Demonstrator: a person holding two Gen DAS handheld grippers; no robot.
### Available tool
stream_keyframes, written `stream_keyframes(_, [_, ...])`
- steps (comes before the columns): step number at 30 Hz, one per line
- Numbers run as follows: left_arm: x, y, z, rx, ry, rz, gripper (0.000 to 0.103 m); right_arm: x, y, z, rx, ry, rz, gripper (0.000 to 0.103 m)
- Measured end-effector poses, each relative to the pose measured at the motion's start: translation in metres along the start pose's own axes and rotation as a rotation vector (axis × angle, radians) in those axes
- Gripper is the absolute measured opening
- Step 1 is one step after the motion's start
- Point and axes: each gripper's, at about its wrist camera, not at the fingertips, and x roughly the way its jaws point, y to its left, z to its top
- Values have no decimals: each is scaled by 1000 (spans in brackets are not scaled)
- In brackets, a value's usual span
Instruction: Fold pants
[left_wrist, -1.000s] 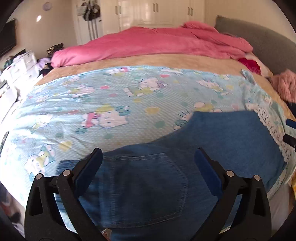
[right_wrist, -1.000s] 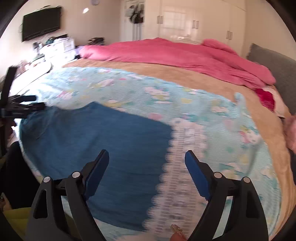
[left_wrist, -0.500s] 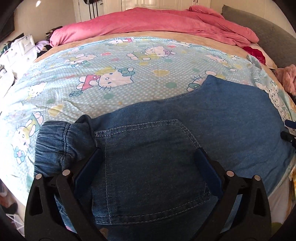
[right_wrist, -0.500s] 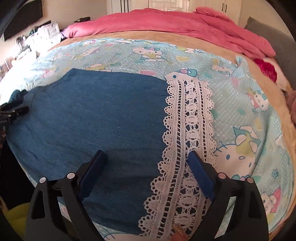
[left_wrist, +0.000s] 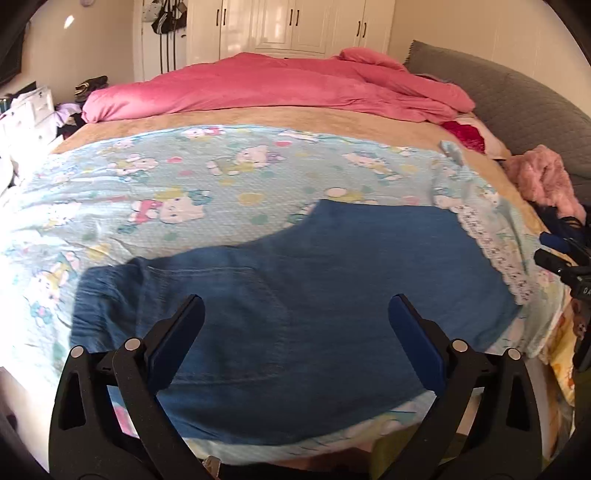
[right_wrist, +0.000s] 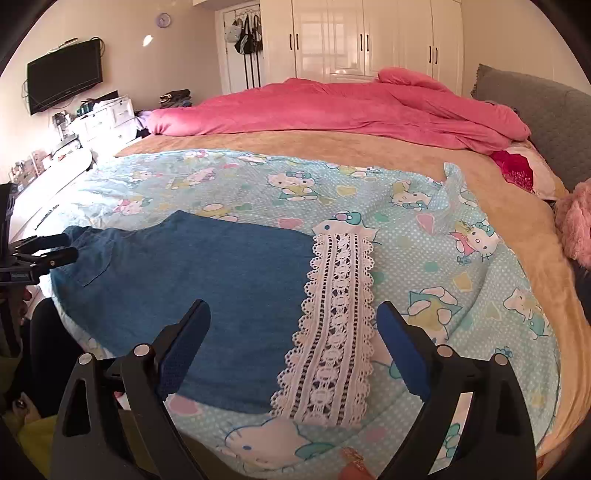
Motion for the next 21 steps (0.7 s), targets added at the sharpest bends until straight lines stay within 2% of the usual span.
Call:
stream_keyframes(4, [-2, -28, -12, 25, 6, -46, 93, -6, 8, -11, -4, 9, 39, 91])
stream_keyframes(7, [4, -48, -20, 68, 37, -52, 93, -1, 16, -22, 2, 41, 62, 91])
stream_keyframes(13, [18, -67, -35, 119, 97, -43, 93, 6, 25, -36, 31, 69, 106, 91])
stream_keyframes(16, [28, -70, -42, 140, 133, -14, 93, 9, 27, -40, 32, 77, 100, 91])
stream_keyframes(18, [37, -70, -49, 144, 170, 5, 93, 16, 23, -44, 46, 117, 79, 91])
stream_keyframes(21, [55, -59, -60, 111, 210, -27, 93, 34, 9, -55, 98, 203, 75, 89])
